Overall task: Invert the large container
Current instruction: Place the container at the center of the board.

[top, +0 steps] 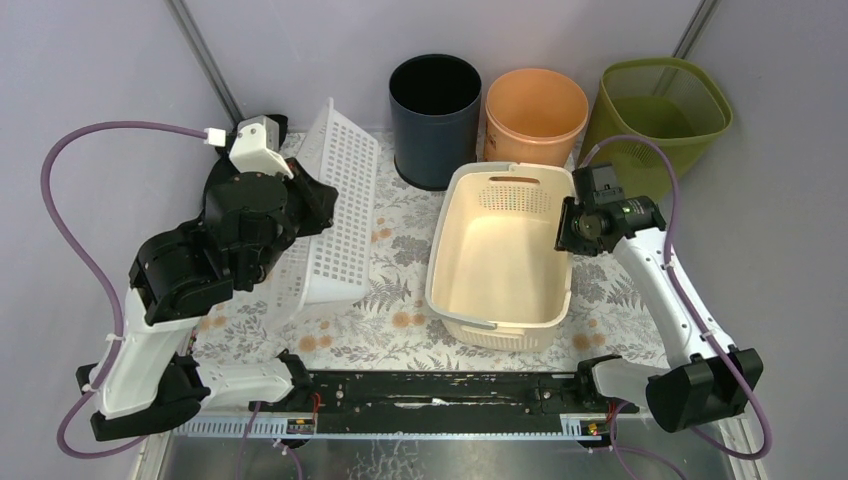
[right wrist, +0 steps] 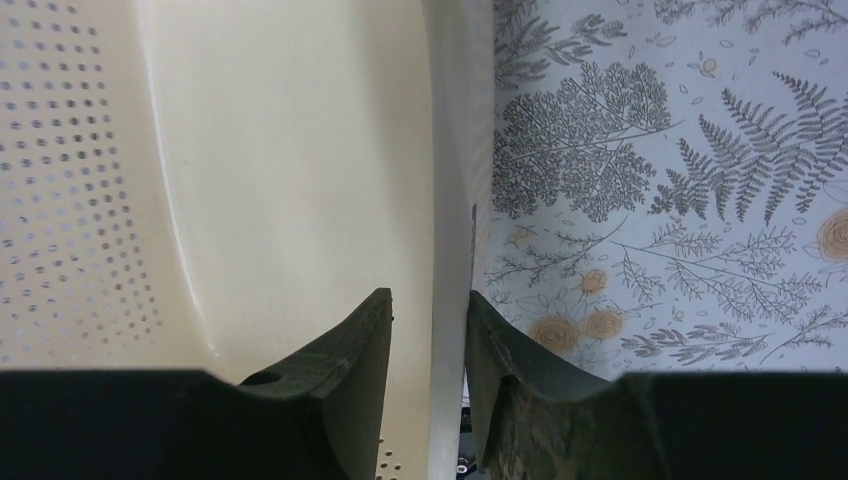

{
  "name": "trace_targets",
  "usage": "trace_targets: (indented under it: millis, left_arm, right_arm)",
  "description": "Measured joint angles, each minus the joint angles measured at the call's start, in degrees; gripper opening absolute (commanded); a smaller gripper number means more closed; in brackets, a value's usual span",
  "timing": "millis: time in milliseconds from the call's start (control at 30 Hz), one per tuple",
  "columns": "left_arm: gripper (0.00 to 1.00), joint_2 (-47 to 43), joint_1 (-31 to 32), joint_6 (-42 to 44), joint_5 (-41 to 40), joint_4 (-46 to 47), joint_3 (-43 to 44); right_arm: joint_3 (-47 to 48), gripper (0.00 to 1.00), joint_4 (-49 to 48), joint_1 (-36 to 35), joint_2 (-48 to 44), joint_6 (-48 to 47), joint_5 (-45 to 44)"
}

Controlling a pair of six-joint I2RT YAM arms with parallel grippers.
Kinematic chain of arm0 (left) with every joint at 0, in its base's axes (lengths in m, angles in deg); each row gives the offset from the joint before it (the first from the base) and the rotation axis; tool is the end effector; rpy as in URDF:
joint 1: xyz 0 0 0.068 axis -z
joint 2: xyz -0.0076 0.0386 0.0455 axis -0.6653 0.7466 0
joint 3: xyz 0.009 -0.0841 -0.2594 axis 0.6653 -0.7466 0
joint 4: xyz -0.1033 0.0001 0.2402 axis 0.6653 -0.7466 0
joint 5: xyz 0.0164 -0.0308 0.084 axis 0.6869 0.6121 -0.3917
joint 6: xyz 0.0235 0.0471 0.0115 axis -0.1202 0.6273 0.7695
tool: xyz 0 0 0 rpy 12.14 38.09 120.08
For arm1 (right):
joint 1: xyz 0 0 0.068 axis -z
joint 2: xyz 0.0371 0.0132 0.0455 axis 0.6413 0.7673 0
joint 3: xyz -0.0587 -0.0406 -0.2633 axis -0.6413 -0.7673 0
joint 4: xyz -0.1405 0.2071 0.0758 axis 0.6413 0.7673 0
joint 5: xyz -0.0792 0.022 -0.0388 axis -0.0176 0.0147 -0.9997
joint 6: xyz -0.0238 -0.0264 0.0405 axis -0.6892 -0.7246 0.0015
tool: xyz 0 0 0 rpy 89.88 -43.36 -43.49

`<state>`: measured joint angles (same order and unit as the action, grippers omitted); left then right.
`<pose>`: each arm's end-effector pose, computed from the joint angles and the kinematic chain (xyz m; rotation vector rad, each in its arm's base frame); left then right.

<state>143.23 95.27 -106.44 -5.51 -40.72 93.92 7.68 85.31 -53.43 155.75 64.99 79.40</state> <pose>0.0950 -0.0911 0.5259 -0.1967 1.8952 -0.4378 0.2311 0.0512 0.3351 0.1827 2.5105 0.0831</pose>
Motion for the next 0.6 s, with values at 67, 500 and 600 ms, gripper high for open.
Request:
trace_targets:
  millis: [67, 500, 600]
  left_arm:
    - [0.17, 0.02, 0.0, -0.02, 0.17, 0.07, -0.68]
    - [0.17, 0.09, 0.0, -0.02, 1.95, 1.03, -3.65]
    - [0.17, 0.37, 0.0, -0.04, 2.45, 1.6, -4.68]
  right_arm:
    - [-1.62, 0.4, -0.48, 0.5, -0.02, -0.15, 0.07]
    - [-7.1, 0.65, -3.28, 6.58, -0.07, -2.01, 1.01]
    - [-7.04, 0.72, -3.39, 6.93, -0.17, -2.19, 1.16]
